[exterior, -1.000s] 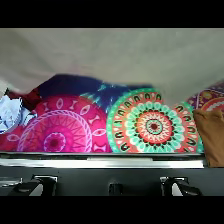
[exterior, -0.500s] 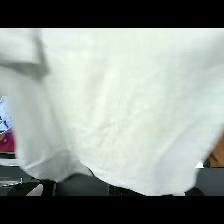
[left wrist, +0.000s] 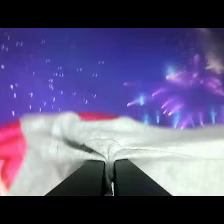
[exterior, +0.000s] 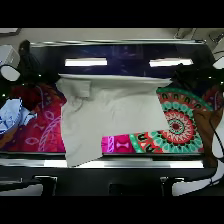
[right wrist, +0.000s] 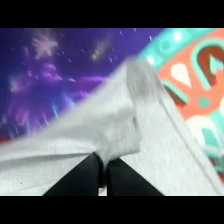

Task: Fold the clothes and pants, and hang the long-sleeved shirts on hangers.

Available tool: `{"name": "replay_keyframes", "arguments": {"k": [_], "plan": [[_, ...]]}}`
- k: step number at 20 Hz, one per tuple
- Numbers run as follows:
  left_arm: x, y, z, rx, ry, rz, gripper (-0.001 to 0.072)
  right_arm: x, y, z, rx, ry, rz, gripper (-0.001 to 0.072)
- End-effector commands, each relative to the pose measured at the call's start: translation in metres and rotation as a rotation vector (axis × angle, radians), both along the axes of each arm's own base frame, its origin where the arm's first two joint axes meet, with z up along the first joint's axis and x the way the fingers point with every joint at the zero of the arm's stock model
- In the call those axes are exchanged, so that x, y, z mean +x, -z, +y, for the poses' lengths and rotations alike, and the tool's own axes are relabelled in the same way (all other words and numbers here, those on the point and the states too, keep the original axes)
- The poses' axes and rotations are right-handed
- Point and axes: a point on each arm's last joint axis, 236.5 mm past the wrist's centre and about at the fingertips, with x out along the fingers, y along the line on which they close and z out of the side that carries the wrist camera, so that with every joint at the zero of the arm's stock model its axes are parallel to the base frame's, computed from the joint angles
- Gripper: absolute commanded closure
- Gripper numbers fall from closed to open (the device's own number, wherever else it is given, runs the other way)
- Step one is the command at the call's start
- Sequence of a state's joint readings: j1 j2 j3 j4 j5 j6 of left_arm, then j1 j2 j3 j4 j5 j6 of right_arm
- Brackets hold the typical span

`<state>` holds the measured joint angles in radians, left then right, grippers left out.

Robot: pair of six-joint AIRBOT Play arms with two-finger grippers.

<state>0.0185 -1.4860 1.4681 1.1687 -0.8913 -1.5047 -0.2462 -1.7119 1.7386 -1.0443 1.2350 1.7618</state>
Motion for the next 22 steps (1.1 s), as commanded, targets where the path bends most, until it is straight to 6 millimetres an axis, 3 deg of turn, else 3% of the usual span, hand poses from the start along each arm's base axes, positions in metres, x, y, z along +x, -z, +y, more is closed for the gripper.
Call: {"name": "replay_keyframes", "arguments": {"k": [1, 2, 3, 5, 6, 7, 8, 9, 11, 13, 15, 17, 22], "plan": [[-0.017, 0.064, -0.026, -0.126, 0.019, 0.219, 0.0662, -0.011, 0.052, 0.034, 0.119, -0.055, 0.161, 0.067], [-0.022, 0.068, -0.033, -0.157, 0.029, 0.253, 0.066, -0.012, 0.052, 0.033, 0.112, -0.056, 0.161, 0.0662], [-0.026, 0.068, -0.033, -0.165, 0.036, 0.273, 0.0606, -0.011, 0.047, 0.027, 0.106, -0.049, 0.151, 0.0592], [-0.048, 0.063, -0.019, -0.166, 0.068, 0.367, 0.0152, -0.018, 0.024, -0.002, 0.039, -0.072, 0.109, 0.0316], [-0.069, 0.063, 0.0, -0.135, 0.093, 0.451, 0.0092, -0.033, 0.018, -0.03, -0.041, -0.091, 0.128, 0.0151], [-0.096, 0.069, 0.024, -0.091, 0.105, 0.555, 0.0092, -0.062, 0.018, -0.066, -0.129, -0.08, 0.213, 0.0096], [-0.126, 0.077, 0.047, -0.072, 0.081, 0.679, 0.0094, -0.098, 0.021, -0.096, -0.183, -0.062, 0.338, 0.0098], [-0.15, 0.085, 0.054, -0.093, 0.062, 0.764, 0.0096, -0.137, 0.026, -0.113, -0.189, -0.069, 0.461, 0.0098], [-0.189, 0.112, 0.054, -0.119, 0.076, 0.822, 0.0119, -0.186, 0.035, -0.12, -0.122, -0.075, 0.58, 0.0098], [-0.224, 0.146, 0.047, -0.15, 0.068, 0.843, 0.0128, -0.206, 0.05, -0.119, -0.109, -0.038, 0.586, 0.0102], [-0.242, 0.163, 0.021, -0.281, 0.104, 0.81, 0.0129, -0.22, 0.064, -0.106, -0.093, -0.054, 0.582, 0.0106], [-0.244, 0.171, 0.006, -0.378, 0.096, 0.778, 0.0129, -0.231, 0.074, -0.09, -0.044, -0.078, 0.598, 0.0107], [-0.243, 0.182, 0.002, -0.387, 0.072, 0.777, 0.013, -0.236, 0.077, -0.081, -0.008, -0.096, 0.611, 0.0146]]}}
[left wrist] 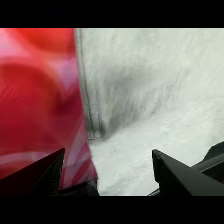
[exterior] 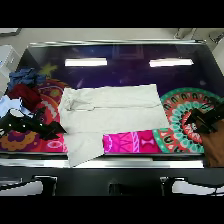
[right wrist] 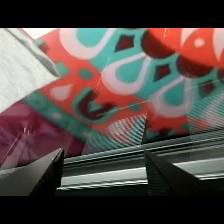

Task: Fold the clothes and pants, and hang the long-sleeved shirts on hangers.

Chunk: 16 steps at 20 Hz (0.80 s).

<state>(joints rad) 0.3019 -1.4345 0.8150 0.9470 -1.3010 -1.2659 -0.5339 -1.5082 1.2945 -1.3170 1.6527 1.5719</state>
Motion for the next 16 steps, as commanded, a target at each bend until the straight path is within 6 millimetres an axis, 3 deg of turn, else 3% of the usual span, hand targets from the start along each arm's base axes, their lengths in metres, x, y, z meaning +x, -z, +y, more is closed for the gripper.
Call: {"name": "replay_keyframes", "arguments": {"k": [1, 2, 4, 5, 7, 9, 10, 12, 16], "plan": [[0.001, 0.01, -0.008, -0.012, -0.013, -0.021, 0.0137, -0.004, 0.002, 0.008, 0.034, 0.0, 0.001, 0.0146], [0.005, 0.011, -0.01, -0.001, -0.013, -0.036, 0.0248, -0.002, 0.001, 0.01, 0.042, 0.003, -0.007, 0.0146], [0.017, 0.016, -0.013, 0.031, -0.049, -0.058, 0.028, 0.001, 0.0, 0.013, 0.054, 0.007, -0.018, 0.0146], [0.021, 0.018, -0.016, 0.046, -0.062, -0.066, 0.033, 0.001, 0.001, 0.013, 0.052, 0.008, -0.019, 0.0146], [0.023, 0.019, -0.023, 0.056, -0.051, -0.072, 0.0344, 0.003, 0.001, 0.012, 0.048, 0.01, -0.025, 0.0146], [0.018, 0.019, -0.03, 0.048, -0.023, -0.061, 0.0601, 0.006, 0.003, 0.009, 0.037, 0.015, -0.039, 0.0146], [0.015, 0.018, -0.032, 0.039, -0.004, -0.057, 0.066, 0.008, 0.004, 0.008, 0.031, 0.019, -0.047, 0.0147], [0.012, 0.014, -0.031, 0.029, 0.018, -0.062, 0.0664, 0.007, 0.013, 0.01, 0.031, 0.028, -0.047, 0.0147], [0.015, 0.008, -0.029, 0.035, 0.012, -0.084, 0.0665, 0.005, 0.045, 0.032, 0.104, 0.048, -0.084, 0.0147]]}}
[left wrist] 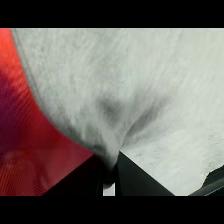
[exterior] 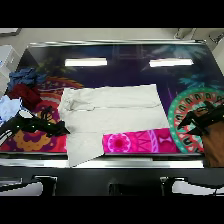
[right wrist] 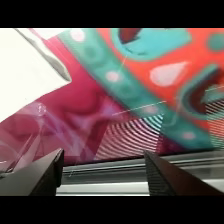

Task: Fold the clothes and pants, and hang the long-sleeved shirts on hangers.

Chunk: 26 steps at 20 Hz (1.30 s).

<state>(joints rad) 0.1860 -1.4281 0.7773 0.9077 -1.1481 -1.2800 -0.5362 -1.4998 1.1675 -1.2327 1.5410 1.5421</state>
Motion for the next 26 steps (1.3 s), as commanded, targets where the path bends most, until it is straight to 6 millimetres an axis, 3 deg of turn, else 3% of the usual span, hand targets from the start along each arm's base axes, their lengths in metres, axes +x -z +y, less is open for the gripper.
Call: {"name": "replay_keyframes", "arguments": {"k": [1, 6, 11, 13, 14, 15, 18, 19, 20, 21, 22, 23, 24, 25, 26], "plan": [[0.0, -0.006, -0.002, -0.009, 0.005, -0.014, 0.0664, 0.009, 0.025, 0.017, 0.051, 0.04, -0.067, 0.0147], [0.002, -0.012, -0.002, -0.007, 0.007, -0.031, 0.0664, 0.038, 0.04, 0.028, 0.11, 0.113, -0.147, 0.0154], [0.002, -0.013, -0.002, -0.006, 0.006, -0.035, 0.0664, 0.055, 0.054, 0.062, 0.079, 0.018, -0.174, 0.0174], [0.003, -0.013, -0.002, -0.006, 0.006, -0.036, 0.0664, 0.053, 0.054, 0.074, 0.09, -0.026, -0.168, 0.0312], [0.003, -0.014, -0.001, -0.005, 0.004, -0.038, 0.0665, 0.051, 0.053, 0.076, 0.098, -0.037, -0.163, 0.0459], [0.006, -0.015, 0.0, -0.006, 0.0, -0.043, 0.0664, 0.049, 0.05, 0.078, 0.11, -0.039, -0.151, 0.0672], [0.026, -0.039, 0.006, -0.009, 0.015, -0.103, 0.0665, 0.053, 0.016, 0.079, 0.136, -0.121, -0.181, 0.0675], [0.042, -0.06, 0.01, 0.002, 0.02, -0.167, 0.0666, 0.066, -0.009, 0.075, 0.117, -0.142, -0.239, 0.0675], [0.067, -0.094, 0.016, 0.025, 0.021, -0.277, 0.0666, 0.084, -0.04, 0.068, 0.077, -0.157, -0.33, 0.0675], [0.092, -0.138, 0.023, 0.057, 0.019, -0.41, 0.0667, 0.108, -0.086, 0.059, 0.012, -0.171, -0.464, 0.0675], [0.118, -0.2, 0.03, 0.098, 0.016, -0.581, 0.0667, 0.129, -0.141, 0.05, -0.067, -0.189, -0.62, 0.0675], [0.136, -0.269, 0.038, 0.143, -0.002, -0.76, 0.0666, 0.148, -0.212, 0.042, -0.166, -0.202, -0.813, 0.0675], [0.143, -0.353, 0.044, 0.195, -0.027, -0.97, 0.0665, 0.155, -0.288, 0.036, -0.275, -0.198, -1.006, 0.0674], [0.137, -0.439, 0.047, 0.248, -0.055, -1.184, 0.0665, 0.148, -0.371, 0.032, -0.405, -0.185, -1.205, 0.0674], [0.117, -0.51, 0.048, 0.294, -0.078, -1.364, 0.0665, 0.127, -0.444, 0.031, -0.527, -0.168, -1.373, 0.0674]]}}
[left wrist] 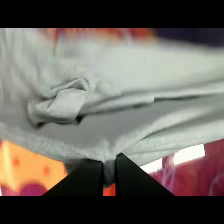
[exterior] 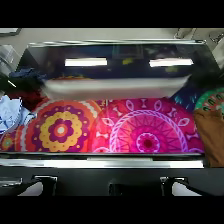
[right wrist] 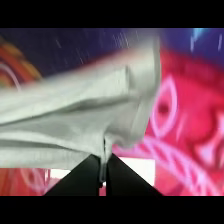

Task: Fold the clothes and pants, and hang the long-sleeved shirts on hangers.

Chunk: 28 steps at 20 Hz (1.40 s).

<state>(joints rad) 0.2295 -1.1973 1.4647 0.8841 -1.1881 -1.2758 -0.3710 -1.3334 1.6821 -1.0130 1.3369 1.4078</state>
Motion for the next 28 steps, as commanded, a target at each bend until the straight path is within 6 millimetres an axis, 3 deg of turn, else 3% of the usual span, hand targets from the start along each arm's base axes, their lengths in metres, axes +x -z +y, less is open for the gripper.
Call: {"name": "replay_keyframes", "arguments": {"k": [1, 2, 3, 5, 7, 10, 12, 14, 15, 17, 18, 20, 22, 25, 26, 28], "plan": [[-0.054, -0.254, 0.007, 0.147, -0.093, -0.642, 0.0665, -0.063, -0.254, -0.005, -0.316, 0.119, -0.645, 0.0674], [-0.088, -0.296, -0.002, 0.173, -0.091, -0.754, 0.0665, -0.102, -0.295, 0.002, -0.374, 0.151, -0.752, 0.0674], [-0.12, -0.322, -0.011, 0.184, -0.086, -0.827, 0.0665, -0.135, -0.311, 0.013, -0.387, 0.164, -0.793, 0.0674], [-0.168, -0.34, -0.024, 0.153, -0.098, -0.883, 0.0665, -0.187, -0.307, 0.031, -0.372, 0.176, -0.766, 0.0674], [-0.201, -0.35, -0.032, 0.143, -0.104, -0.927, 0.0667, -0.221, -0.31, 0.031, -0.418, 0.221, -0.783, 0.0674], [-0.235, -0.373, -0.035, 0.127, -0.137, -1.023, 0.0668, -0.263, -0.369, 0.024, -0.499, 0.34, -1.023, 0.0674], [-0.24, -0.381, -0.029, 0.131, -0.175, -1.052, 0.0668, -0.273, -0.388, 0.021, -0.52, 0.377, -1.101, 0.0675], [-0.23, -0.375, -0.026, 0.135, -0.175, -1.023, 0.0669, -0.258, -0.377, 0.016, -0.511, 0.371, -1.048, 0.0675], [-0.217, -0.364, -0.024, 0.126, -0.171, -0.968, 0.0668, -0.241, -0.36, 0.01, -0.486, 0.36, -0.972, 0.0674], [-0.174, -0.315, -0.02, 0.117, -0.134, -0.762, 0.0668, -0.194, -0.296, -0.003, -0.411, 0.325, -0.703, 0.0675], [-0.149, -0.28, -0.019, 0.114, -0.105, -0.636, 0.0668, -0.167, -0.246, -0.006, -0.331, 0.29, -0.504, 0.0675], [-0.092, -0.184, -0.022, 0.073, -0.035, -0.344, 0.0667, -0.128, -0.137, 0.006, -0.159, 0.16, -0.083, 0.0676], [-0.048, -0.074, -0.038, 0.027, 0.03, -0.077, 0.0667, -0.1, -0.04, 0.012, -0.1, 0.056, 0.247, 0.0676], [-0.016, 0.082, -0.06, -0.026, 0.029, 0.213, 0.0667, -0.071, 0.094, 0.025, -0.228, -0.033, 0.552, 0.0675], [-0.008, 0.123, -0.062, -0.034, 0.003, 0.272, 0.0667, -0.06, 0.134, 0.03, -0.249, -0.036, 0.61, 0.0675], [0.008, 0.192, -0.06, -0.056, -0.06, 0.373, 0.0667, -0.031, 0.192, 0.039, -0.205, 0.009, 0.649, 0.0675]]}}
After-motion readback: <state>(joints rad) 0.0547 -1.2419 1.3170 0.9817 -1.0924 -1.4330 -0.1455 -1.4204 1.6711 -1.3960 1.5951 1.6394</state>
